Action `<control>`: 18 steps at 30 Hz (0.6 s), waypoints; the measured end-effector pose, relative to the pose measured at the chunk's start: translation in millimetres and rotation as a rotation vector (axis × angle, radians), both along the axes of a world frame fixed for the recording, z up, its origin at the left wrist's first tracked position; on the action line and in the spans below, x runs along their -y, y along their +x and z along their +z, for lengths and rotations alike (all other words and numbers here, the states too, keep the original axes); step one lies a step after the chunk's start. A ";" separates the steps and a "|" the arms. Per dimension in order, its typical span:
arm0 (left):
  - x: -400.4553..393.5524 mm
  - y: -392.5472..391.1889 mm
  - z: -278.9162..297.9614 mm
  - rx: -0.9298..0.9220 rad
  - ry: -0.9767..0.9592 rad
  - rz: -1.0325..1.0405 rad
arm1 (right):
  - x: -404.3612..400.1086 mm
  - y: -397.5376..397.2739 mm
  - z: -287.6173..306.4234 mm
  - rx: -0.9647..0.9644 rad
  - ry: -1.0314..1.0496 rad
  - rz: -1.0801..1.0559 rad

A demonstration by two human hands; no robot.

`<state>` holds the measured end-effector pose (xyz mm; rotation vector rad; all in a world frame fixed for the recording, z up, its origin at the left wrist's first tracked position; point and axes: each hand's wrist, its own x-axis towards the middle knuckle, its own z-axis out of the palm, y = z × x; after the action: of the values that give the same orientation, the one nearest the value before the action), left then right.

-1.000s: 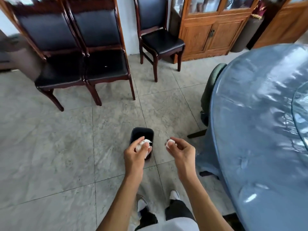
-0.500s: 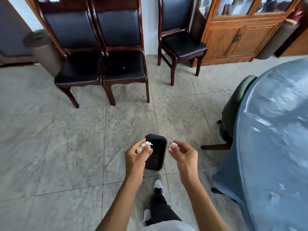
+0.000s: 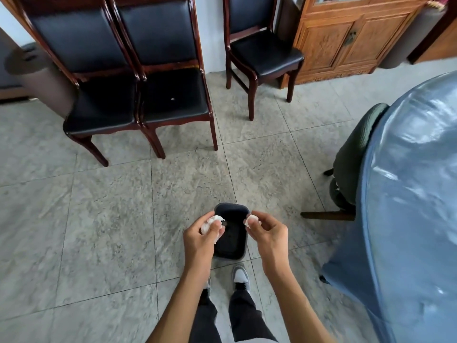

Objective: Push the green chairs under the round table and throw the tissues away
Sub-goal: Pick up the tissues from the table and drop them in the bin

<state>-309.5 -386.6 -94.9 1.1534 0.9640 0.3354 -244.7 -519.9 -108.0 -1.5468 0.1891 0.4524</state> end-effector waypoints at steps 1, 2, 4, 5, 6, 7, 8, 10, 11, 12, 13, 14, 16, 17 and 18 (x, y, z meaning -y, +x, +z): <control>-4.7 1.0 -2.5 -0.002 -0.001 -0.009 | -4.2 0.2 -2.2 -0.006 -0.003 -0.011; -9.8 0.7 -4.8 -0.008 -0.003 -0.022 | -8.4 -0.4 -4.2 -0.016 -0.006 -0.023; -19.5 -0.6 -9.5 -0.010 -0.008 -0.039 | -16.6 -1.9 -5.6 -0.023 -0.001 -0.051; -25.5 -1.0 -12.8 -0.010 -0.018 -0.050 | -21.6 -3.4 -7.2 -0.024 0.000 -0.067; -30.9 -1.7 -15.6 -0.014 -0.030 -0.061 | -26.6 -5.2 -9.2 -0.028 -0.004 -0.082; -36.4 -2.9 -19.4 -0.017 -0.039 -0.076 | -32.2 -8.1 -11.8 -0.035 -0.009 -0.097; -41.7 -4.6 -22.8 -0.017 -0.043 -0.095 | -37.6 -11.3 -14.5 -0.044 -0.008 -0.113; -51.1 -8.9 -29.6 -0.023 -0.054 -0.131 | -46.6 -19.0 -20.7 -0.064 -0.007 -0.145; -56.3 -10.4 -34.3 -0.030 -0.059 -0.145 | -50.7 -22.6 -24.2 -0.070 -0.006 -0.161; -61.6 -12.6 -39.0 -0.038 -0.063 -0.154 | -54.5 -26.6 -27.7 -0.075 -0.005 -0.176; -66.6 -14.0 -43.9 -0.044 -0.063 -0.163 | -57.7 -30.2 -31.4 -0.082 0.000 -0.191; -70.6 -15.0 -48.1 -0.053 -0.058 -0.170 | -59.4 -32.8 -35.4 -0.089 0.003 -0.203; -77.4 -18.9 -60.3 -0.081 -0.048 -0.182 | -63.0 -38.6 -48.4 -0.105 -0.010 -0.217; -80.2 -20.9 -67.9 -0.095 -0.048 -0.182 | -64.4 -40.9 -56.4 -0.114 -0.024 -0.220; -82.5 -23.2 -75.5 -0.106 -0.050 -0.183 | -65.1 -43.1 -65.0 -0.127 -0.038 -0.224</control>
<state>-332.6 -304.1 -170.4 1.2131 0.9460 0.1034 -287.9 -454.8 -173.0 -1.5137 0.4667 0.3710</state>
